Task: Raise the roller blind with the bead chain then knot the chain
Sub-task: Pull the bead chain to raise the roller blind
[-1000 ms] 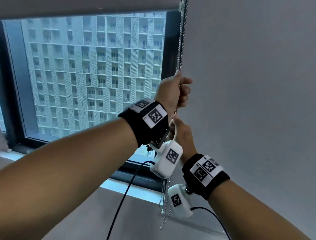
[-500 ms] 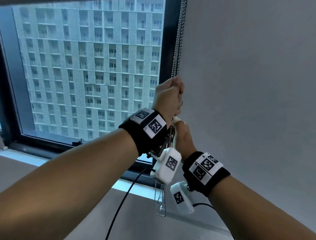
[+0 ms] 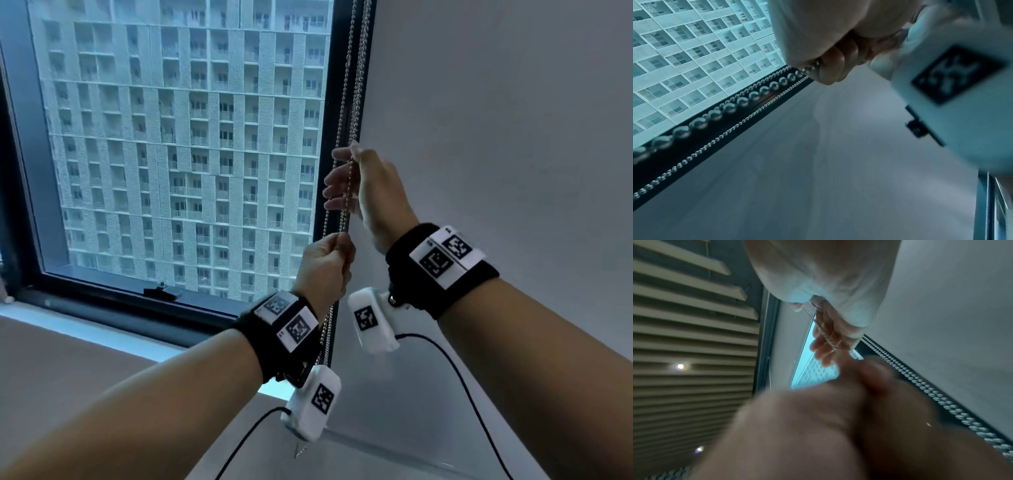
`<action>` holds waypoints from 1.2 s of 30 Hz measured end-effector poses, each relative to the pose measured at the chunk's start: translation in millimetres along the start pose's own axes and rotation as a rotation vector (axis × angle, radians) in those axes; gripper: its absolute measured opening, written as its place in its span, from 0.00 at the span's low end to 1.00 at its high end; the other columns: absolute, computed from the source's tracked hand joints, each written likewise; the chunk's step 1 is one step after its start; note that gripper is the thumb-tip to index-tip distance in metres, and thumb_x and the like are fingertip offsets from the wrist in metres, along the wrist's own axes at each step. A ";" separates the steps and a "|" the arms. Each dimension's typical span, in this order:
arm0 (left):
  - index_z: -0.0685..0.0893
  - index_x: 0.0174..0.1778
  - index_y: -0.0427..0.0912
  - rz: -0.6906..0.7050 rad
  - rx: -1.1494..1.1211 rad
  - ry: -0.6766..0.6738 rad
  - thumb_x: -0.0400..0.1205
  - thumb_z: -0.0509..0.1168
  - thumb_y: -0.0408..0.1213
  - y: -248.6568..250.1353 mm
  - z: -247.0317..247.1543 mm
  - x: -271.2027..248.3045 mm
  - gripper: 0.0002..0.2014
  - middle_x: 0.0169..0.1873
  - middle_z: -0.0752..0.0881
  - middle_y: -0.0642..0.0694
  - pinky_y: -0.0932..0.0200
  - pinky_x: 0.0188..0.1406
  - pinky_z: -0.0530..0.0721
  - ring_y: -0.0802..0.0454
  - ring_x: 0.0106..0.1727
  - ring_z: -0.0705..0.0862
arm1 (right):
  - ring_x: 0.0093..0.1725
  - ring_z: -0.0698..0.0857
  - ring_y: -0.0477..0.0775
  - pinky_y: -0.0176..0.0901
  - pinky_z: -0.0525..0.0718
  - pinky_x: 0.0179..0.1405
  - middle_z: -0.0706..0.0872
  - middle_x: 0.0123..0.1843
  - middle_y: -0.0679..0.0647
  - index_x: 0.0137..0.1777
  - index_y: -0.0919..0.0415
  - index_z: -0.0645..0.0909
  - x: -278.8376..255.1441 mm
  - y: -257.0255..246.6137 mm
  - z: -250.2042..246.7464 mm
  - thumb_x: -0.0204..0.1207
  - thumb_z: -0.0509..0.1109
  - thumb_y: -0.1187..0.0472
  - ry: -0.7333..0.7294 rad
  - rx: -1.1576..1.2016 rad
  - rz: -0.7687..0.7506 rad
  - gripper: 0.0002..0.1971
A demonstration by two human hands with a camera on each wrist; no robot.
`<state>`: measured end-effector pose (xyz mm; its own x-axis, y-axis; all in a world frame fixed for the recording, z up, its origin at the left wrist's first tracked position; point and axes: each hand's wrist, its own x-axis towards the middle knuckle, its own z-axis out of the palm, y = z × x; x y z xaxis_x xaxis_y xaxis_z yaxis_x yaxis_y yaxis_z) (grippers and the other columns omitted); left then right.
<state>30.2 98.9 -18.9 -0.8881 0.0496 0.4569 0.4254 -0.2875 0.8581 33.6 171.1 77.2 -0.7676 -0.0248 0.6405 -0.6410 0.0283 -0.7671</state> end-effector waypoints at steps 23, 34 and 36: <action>0.84 0.35 0.42 -0.107 -0.036 0.010 0.86 0.53 0.46 -1.2 -7.6 3.2 0.21 0.27 0.88 0.46 0.47 0.49 0.76 0.47 0.33 0.84 | 0.18 0.53 0.48 0.33 0.55 0.19 0.58 0.21 0.50 0.27 0.53 0.58 -13.2 11.9 6.2 0.87 0.52 0.54 0.020 0.216 0.025 0.23; 0.86 0.42 0.34 0.008 0.019 -0.033 0.85 0.53 0.50 46.9 -3.5 23.9 0.24 0.38 0.84 0.32 0.52 0.39 0.81 0.41 0.37 0.83 | 0.18 0.59 0.47 0.31 0.59 0.18 0.63 0.20 0.51 0.31 0.69 0.65 -31.9 47.0 4.2 0.88 0.52 0.55 0.005 0.235 0.038 0.24; 0.87 0.45 0.36 0.008 0.021 -0.018 0.85 0.53 0.50 56.9 2.9 27.9 0.23 0.39 0.87 0.35 0.52 0.46 0.83 0.44 0.41 0.86 | 0.18 0.59 0.47 0.32 0.58 0.17 0.61 0.21 0.52 0.31 0.66 0.66 -37.2 53.6 5.3 0.88 0.51 0.55 0.016 0.208 0.049 0.23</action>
<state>30.1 86.7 43.3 -0.8817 0.0650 0.4674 0.4358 -0.2679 0.8593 27.7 168.2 12.1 -0.7986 -0.0125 0.6018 -0.5905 -0.1776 -0.7873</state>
